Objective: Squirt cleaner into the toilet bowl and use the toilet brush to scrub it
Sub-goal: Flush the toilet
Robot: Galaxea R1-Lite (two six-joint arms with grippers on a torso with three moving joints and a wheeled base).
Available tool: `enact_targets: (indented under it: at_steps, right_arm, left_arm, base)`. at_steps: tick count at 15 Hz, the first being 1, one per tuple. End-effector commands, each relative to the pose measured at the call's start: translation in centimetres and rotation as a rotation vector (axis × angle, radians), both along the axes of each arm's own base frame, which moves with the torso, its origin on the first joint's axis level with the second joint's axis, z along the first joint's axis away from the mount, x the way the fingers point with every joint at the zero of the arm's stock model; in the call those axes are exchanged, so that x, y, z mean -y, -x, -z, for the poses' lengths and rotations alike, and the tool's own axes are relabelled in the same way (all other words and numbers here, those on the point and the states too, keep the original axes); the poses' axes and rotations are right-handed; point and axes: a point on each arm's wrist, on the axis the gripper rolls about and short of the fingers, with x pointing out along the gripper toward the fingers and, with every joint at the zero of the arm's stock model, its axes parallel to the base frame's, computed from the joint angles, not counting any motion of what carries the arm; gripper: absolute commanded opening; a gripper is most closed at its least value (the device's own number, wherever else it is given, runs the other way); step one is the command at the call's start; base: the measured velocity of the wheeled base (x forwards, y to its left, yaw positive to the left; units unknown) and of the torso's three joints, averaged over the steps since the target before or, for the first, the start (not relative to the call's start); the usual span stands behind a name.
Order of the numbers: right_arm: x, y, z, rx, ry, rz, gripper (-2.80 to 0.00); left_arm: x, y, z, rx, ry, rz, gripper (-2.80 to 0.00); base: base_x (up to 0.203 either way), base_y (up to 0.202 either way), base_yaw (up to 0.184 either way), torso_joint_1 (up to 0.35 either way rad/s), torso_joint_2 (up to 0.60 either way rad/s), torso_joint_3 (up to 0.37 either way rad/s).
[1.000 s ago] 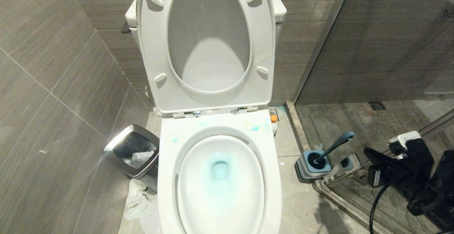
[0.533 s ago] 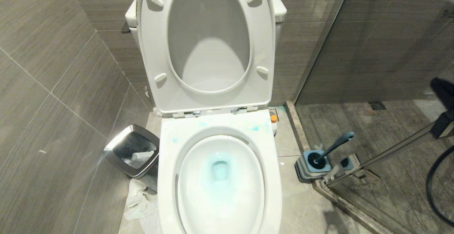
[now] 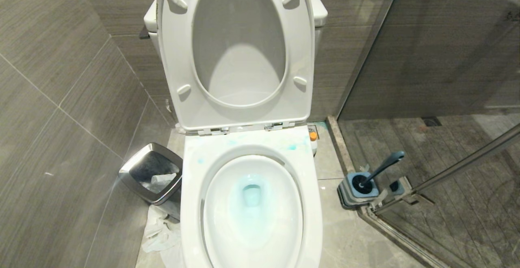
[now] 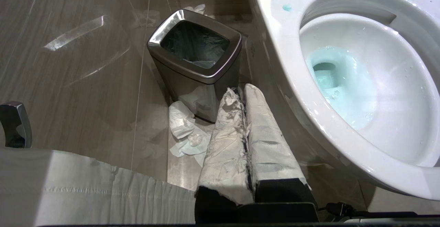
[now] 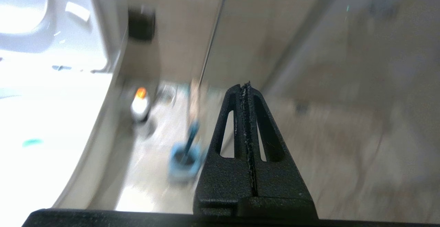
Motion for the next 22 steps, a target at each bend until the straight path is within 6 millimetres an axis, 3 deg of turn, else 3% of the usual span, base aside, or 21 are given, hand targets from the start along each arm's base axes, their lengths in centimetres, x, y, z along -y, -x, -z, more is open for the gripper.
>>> enact_targets:
  at_steps: [1,3,8,16,22]
  right_arm:
    - [-0.1,5.1,2.8,0.035,-0.043,0.01,-2.8]
    - [-0.2,6.7,6.0,0.036,-0.047,-0.032,-2.8]
    - [-0.3,7.0,12.8,-0.007,-0.047,-0.087,-2.8]
    - [-0.3,1.8,21.6,-0.145,-0.07,-0.108,-2.8]
    - [-0.2,1.6,22.3,-0.169,-0.132,-0.084,-2.8]
  left_arm:
    - [0.0,0.0,0.0,-0.001,0.0,-0.001,-2.8]
    - [0.0,0.0,0.0,-0.001,0.0,-0.001,-2.8]
    - [0.0,0.0,0.0,-0.001,0.0,-0.001,-2.8]
    - [0.0,0.0,0.0,-0.001,0.0,-0.001,-2.8]
    - [0.0,0.0,0.0,-0.001,0.0,-0.001,-2.8]
  base:
    - [0.0,0.0,0.0,0.0,0.0,0.0]
    - [0.0,0.0,0.0,0.0,0.0,0.0]
    - [0.0,0.0,0.0,0.0,0.0,0.0]
    - [0.0,0.0,0.0,0.0,0.0,0.0]
    - [0.0,0.0,0.0,0.0,0.0,0.0]
